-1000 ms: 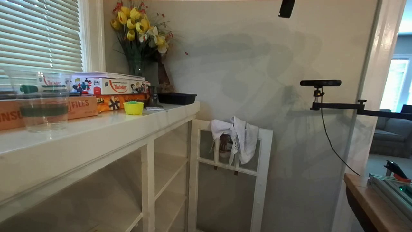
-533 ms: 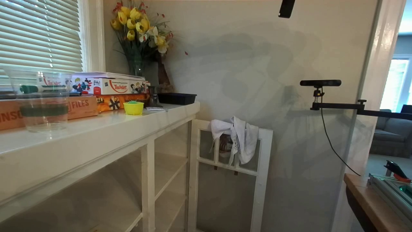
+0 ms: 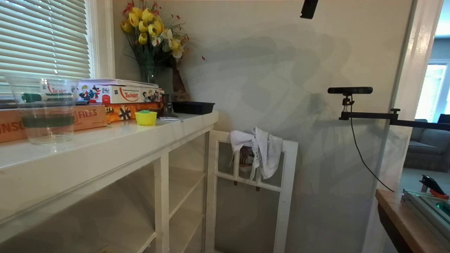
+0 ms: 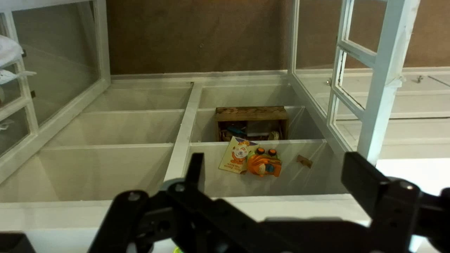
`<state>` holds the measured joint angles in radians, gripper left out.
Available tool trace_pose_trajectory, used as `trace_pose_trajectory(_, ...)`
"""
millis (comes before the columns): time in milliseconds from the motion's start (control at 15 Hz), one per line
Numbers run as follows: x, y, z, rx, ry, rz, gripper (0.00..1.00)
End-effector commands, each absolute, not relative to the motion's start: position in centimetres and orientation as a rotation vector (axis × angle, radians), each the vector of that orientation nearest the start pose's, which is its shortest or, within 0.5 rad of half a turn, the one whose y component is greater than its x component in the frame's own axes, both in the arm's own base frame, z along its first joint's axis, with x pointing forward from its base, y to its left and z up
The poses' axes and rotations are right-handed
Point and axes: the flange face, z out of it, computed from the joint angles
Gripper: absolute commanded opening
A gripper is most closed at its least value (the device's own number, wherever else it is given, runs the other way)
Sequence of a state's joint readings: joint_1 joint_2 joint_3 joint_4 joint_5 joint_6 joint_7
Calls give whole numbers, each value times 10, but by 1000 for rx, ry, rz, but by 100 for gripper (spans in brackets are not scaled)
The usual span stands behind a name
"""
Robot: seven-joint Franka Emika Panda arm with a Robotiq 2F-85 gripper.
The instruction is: Put the tennis ball in the black box on the right.
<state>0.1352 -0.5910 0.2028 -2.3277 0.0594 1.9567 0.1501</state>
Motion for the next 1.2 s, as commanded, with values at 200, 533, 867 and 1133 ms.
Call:
trace_pose_trajectory(200, 434, 139, 566, -2979, -149, -667, 100)
trace_pose_trajectory(533, 492, 152, 552, -2894, -255, -835, 100)
trace_pose_trajectory(867, 543, 197, 540, -2798, -550, -858, 100)
trace_pose_trajectory(1133, 577, 229, 538, -2714, -749, -835, 100)
